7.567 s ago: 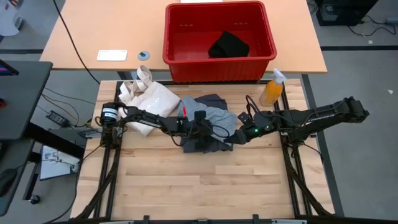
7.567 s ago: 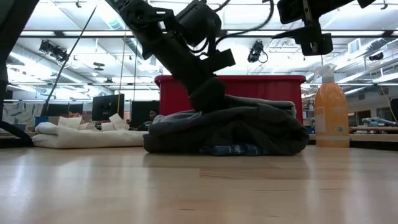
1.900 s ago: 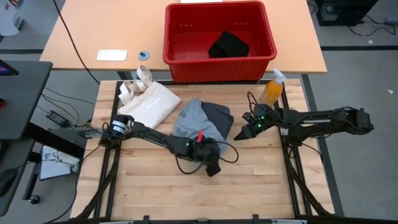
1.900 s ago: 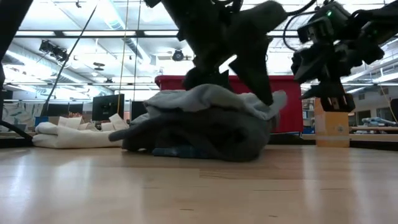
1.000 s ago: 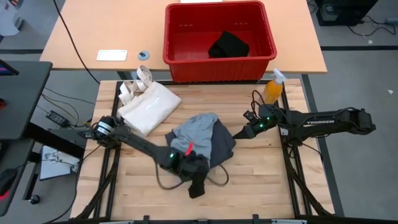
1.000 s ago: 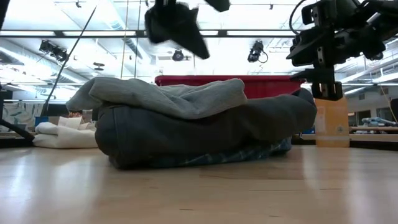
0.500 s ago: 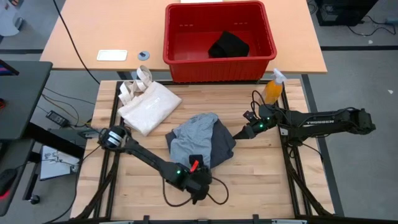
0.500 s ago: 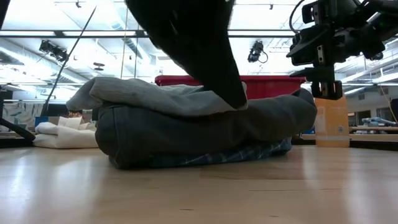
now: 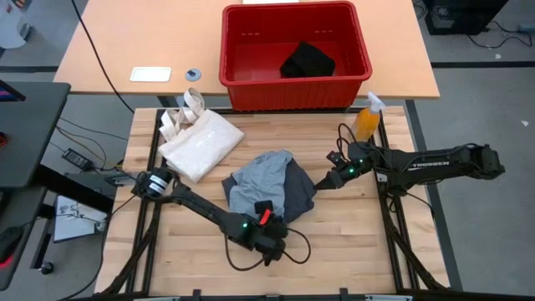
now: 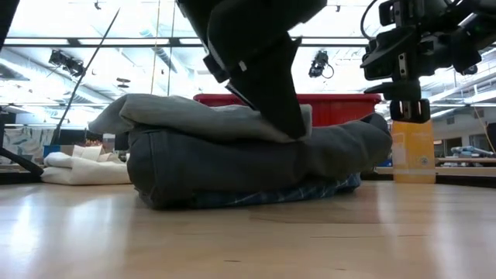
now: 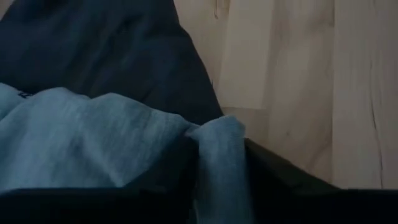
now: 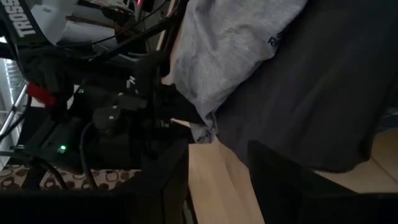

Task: Fold Laundry from Bin
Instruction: Put the light gray t-shirt into the red organizer bin

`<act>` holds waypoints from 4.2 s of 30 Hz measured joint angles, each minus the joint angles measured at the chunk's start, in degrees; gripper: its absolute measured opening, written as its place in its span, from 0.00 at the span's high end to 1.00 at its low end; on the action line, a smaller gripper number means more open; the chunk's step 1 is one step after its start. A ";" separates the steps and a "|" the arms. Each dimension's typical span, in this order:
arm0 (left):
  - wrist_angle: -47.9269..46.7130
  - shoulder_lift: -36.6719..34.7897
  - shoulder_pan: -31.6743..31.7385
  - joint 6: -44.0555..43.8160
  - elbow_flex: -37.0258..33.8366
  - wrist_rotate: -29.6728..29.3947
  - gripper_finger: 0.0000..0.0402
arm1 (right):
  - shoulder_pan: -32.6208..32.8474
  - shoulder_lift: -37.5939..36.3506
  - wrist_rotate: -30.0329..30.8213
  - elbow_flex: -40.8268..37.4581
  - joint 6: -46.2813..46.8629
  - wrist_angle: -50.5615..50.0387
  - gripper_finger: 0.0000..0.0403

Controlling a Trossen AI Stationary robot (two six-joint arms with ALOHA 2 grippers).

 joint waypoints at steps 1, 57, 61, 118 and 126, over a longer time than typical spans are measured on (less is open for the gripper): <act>-1.29 0.00 -0.07 -0.03 0.68 0.05 0.70 | 0.10 0.00 0.00 0.00 0.00 0.04 0.58; -40.57 -0.85 5.03 -7.99 39.30 -2.08 0.96 | 13.15 38.82 25.85 2.04 50.15 54.57 0.04; -38.34 -0.85 5.05 -6.97 39.30 -2.03 0.96 | 13.40 43.52 25.59 7.38 51.36 54.66 0.03; -36.69 -7.10 5.37 -13.18 39.63 7.16 0.45 | 2.99 50.49 7.93 12.70 27.59 48.36 0.91; -49.41 -11.25 1.38 -14.67 39.58 -12.84 0.53 | 1.26 45.35 3.54 12.68 28.22 52.37 0.96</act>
